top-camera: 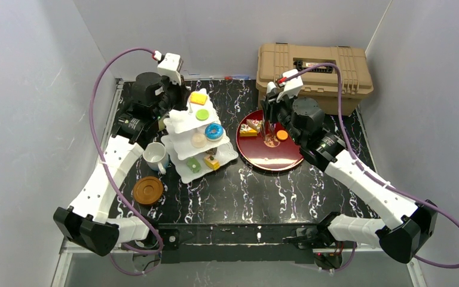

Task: Serve the afternoon tea
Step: Adjust the desert table at the center of the board.

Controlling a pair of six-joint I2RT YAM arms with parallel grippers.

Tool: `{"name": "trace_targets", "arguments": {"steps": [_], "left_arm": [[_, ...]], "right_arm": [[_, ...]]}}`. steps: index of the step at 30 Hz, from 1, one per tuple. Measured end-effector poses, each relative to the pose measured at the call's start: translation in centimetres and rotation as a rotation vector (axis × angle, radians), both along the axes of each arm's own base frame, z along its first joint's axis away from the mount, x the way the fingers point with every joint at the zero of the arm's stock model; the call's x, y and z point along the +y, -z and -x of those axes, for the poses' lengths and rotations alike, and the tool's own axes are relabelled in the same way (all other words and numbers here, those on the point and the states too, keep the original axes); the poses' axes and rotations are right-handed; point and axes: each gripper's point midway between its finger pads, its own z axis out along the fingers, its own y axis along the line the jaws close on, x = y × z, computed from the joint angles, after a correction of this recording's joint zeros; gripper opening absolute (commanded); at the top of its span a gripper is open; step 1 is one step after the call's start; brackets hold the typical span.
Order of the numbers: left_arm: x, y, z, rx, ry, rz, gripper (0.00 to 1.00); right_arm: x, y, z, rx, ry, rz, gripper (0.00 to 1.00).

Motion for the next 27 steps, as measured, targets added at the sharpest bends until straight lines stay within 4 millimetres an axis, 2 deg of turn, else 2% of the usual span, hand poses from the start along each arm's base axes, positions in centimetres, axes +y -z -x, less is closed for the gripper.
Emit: {"name": "trace_targets", "arguments": {"steps": [6,7,8,11,12,19,25,27], "left_arm": [[1.0,-0.1,-0.1,0.029,-0.101,0.068,0.00],[1.1,-0.1,-0.1,0.031,-0.111,0.073,0.06],[1.2,-0.2,0.0,0.030,-0.116,0.079,0.21],[1.3,-0.7,0.4,0.010,-0.109,0.082,0.94],[1.1,-1.3,0.5,-0.009,-0.097,0.095,0.98],[-1.1,-4.6,3.0,-0.101,0.110,0.088,0.98],[-2.4,-6.2,5.9,-0.207,0.387,-0.071,0.98],[-1.5,-6.5,6.5,-0.261,0.477,-0.165,0.98]], "right_arm": [[0.0,0.5,0.0,0.010,0.001,0.003,0.20],[0.0,0.5,0.0,0.010,0.001,0.002,0.20],[0.0,0.5,0.0,0.011,0.001,-0.001,0.20],[0.0,0.5,0.0,0.012,0.002,-0.008,0.20],[0.0,0.5,0.0,0.011,0.002,-0.012,0.20],[0.0,0.9,0.0,0.014,0.003,-0.012,0.22],[-0.3,0.6,0.0,0.010,0.008,-0.017,0.22],[-0.3,0.4,0.1,0.007,0.008,-0.022,0.22]]}}
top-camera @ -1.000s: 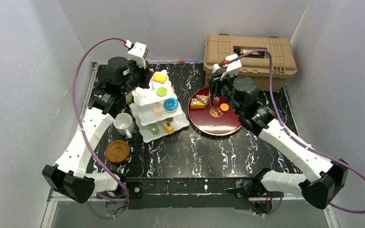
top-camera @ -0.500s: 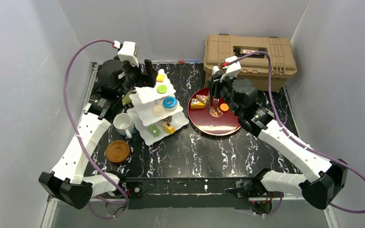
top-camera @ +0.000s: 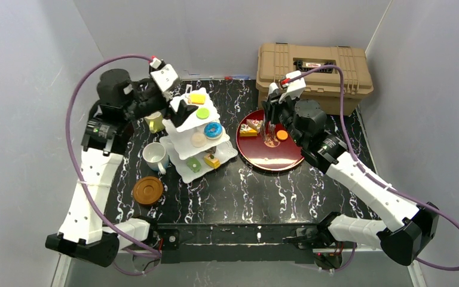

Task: Serve the afternoon tea
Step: Adjust the desert table at the center of the board.

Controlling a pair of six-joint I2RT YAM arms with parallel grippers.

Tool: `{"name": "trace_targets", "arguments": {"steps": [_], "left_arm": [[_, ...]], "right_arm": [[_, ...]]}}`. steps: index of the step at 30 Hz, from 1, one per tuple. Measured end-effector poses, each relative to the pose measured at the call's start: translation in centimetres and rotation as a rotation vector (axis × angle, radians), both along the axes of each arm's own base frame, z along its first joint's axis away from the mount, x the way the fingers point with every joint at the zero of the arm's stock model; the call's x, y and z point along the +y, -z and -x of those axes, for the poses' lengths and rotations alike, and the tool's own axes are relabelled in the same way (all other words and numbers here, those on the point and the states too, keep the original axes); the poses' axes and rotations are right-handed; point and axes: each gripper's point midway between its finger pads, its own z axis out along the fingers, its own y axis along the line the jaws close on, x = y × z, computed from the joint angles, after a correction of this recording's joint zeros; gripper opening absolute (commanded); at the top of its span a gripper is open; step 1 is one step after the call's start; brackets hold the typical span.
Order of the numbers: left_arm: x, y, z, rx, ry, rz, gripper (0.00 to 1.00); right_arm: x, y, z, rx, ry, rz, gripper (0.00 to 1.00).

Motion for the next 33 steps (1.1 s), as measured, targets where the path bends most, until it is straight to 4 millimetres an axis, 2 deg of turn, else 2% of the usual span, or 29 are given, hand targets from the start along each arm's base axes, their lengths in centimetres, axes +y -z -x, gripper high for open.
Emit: {"name": "trace_targets", "arguments": {"steps": [3,7,9,13,15,23,33], "left_arm": [[1.8,-1.0,0.7,-0.102,0.114,-0.124,0.98],[3.7,-3.1,-0.2,-0.293,0.241,-0.322,0.98],[4.1,-2.4,-0.5,-0.377,0.313,-0.436,0.98],[4.6,2.0,-0.5,-0.490,0.492,-0.675,0.97],[4.7,3.2,-0.7,-0.517,0.547,-0.723,0.96],[4.2,5.5,-2.8,-0.635,0.631,-0.833,0.90],[2.5,5.6,-6.1,-0.754,0.632,-0.954,0.86]], "right_arm": [[-0.1,-0.2,0.1,-0.005,0.000,-0.006,0.22],[-0.2,-0.4,0.3,-0.008,0.000,-0.012,0.22],[-0.3,-0.3,0.3,-0.006,0.000,-0.012,0.22],[-0.3,-0.1,0.4,-0.003,0.001,-0.009,0.22],[-0.3,-0.1,0.4,-0.001,0.001,-0.012,0.22],[-0.6,0.4,0.5,0.008,0.006,-0.020,0.22],[-0.6,0.3,0.6,0.012,0.004,-0.029,0.21]]}}
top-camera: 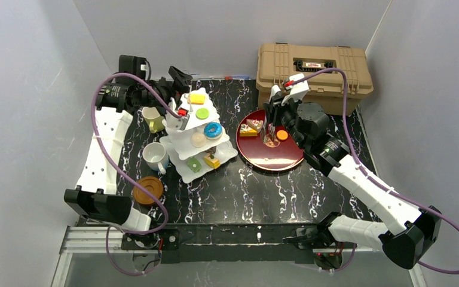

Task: Serve the afternoon tea
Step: Adjust the desert table at the center of the board.

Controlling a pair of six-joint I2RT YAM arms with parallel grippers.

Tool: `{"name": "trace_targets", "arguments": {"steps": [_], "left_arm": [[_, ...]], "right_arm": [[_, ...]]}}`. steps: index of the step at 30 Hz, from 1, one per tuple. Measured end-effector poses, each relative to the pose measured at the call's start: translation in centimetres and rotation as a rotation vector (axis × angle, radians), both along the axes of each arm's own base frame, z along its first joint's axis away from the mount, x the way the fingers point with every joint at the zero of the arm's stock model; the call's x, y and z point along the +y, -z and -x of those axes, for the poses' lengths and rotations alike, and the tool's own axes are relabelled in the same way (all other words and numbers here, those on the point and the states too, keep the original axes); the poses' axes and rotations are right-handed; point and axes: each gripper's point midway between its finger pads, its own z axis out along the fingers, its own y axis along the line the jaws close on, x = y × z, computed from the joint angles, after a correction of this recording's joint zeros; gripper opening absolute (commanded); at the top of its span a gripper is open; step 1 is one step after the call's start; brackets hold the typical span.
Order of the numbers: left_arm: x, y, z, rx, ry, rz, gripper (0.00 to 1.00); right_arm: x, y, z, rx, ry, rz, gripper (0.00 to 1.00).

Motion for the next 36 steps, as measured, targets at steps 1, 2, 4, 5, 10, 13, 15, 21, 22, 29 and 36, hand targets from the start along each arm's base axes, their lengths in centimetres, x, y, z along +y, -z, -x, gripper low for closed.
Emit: {"name": "trace_targets", "arguments": {"steps": [1,2,4,5,10,13,15,21,22,29,36], "left_arm": [[0.0,0.0,-0.3,-0.007,-0.003,-0.005,0.84],[0.1,0.1,-0.7,-0.014,-0.008,-0.009,0.80],[0.2,0.3,-1.3,-0.021,-0.014,-0.017,0.67],[0.2,0.4,-1.6,-0.023,-0.016,-0.019,0.62],[-0.2,0.4,-2.3,-0.041,-0.008,-0.017,0.55],[-0.9,0.0,-2.1,-0.050,0.017,0.001,0.53],[-1.3,-0.3,-2.0,-0.058,0.036,0.019,0.52],[-1.7,-1.2,-1.3,-0.077,0.055,0.041,0.35],[-1.6,-1.3,-1.3,-0.081,0.052,0.038,0.31],[-1.3,-0.8,-1.2,-0.085,0.044,0.026,0.24],[-1.6,-0.9,-0.1,-0.088,0.066,0.048,0.19]], "right_arm": [[0.1,0.0,0.0,0.000,-0.003,-0.001,0.21],[0.1,0.0,0.0,0.001,-0.003,-0.001,0.21],[0.1,0.0,0.1,0.001,-0.008,-0.002,0.21],[0.2,0.0,0.1,0.002,-0.010,-0.002,0.21],[0.2,0.0,0.1,0.008,-0.009,-0.013,0.21],[0.2,0.0,0.1,0.009,-0.007,-0.017,0.21],[0.1,0.0,0.0,0.010,-0.005,-0.018,0.21],[0.1,0.0,0.0,0.012,-0.003,-0.023,0.21],[0.1,0.0,0.0,0.012,-0.003,-0.024,0.21],[0.1,0.2,0.0,0.019,-0.001,-0.028,0.21],[0.1,0.9,0.1,0.036,0.000,-0.027,0.21]]}}
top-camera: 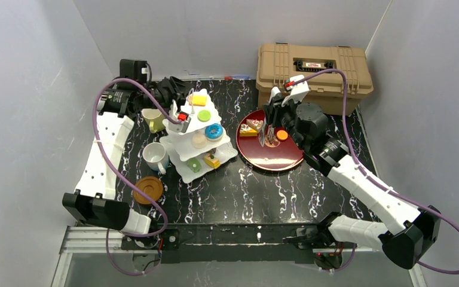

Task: Serve the afternoon tea
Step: Adjust the desert table at the center of the board.

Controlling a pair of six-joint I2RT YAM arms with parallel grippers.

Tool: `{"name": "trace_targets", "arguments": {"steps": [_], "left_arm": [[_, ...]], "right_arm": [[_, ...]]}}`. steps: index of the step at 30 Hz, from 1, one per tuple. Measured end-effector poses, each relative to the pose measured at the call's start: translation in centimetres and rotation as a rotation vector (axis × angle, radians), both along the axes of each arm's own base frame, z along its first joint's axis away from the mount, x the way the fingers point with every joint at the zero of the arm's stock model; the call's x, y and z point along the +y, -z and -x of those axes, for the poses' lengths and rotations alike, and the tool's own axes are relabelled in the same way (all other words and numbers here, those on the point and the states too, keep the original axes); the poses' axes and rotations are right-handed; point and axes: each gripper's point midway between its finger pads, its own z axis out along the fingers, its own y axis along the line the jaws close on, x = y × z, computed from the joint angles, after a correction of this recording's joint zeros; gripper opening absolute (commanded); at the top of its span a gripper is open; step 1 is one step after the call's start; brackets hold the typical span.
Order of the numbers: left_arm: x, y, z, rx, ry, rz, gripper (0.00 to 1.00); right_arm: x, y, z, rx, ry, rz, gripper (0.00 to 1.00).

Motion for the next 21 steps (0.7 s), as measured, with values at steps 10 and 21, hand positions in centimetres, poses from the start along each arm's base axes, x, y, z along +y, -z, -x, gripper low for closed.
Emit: {"name": "trace_targets", "arguments": {"steps": [10,21], "left_arm": [[-1.0,-1.1,-0.8,-0.151,0.047,0.061,0.00],[-0.3,-3.1,-2.9,-0.287,-0.013,0.041,0.00]], "right_arm": [[0.0,0.8,0.0,0.013,0.001,0.010,0.21],[0.0,0.9,0.0,0.017,0.001,0.009,0.21]]}}
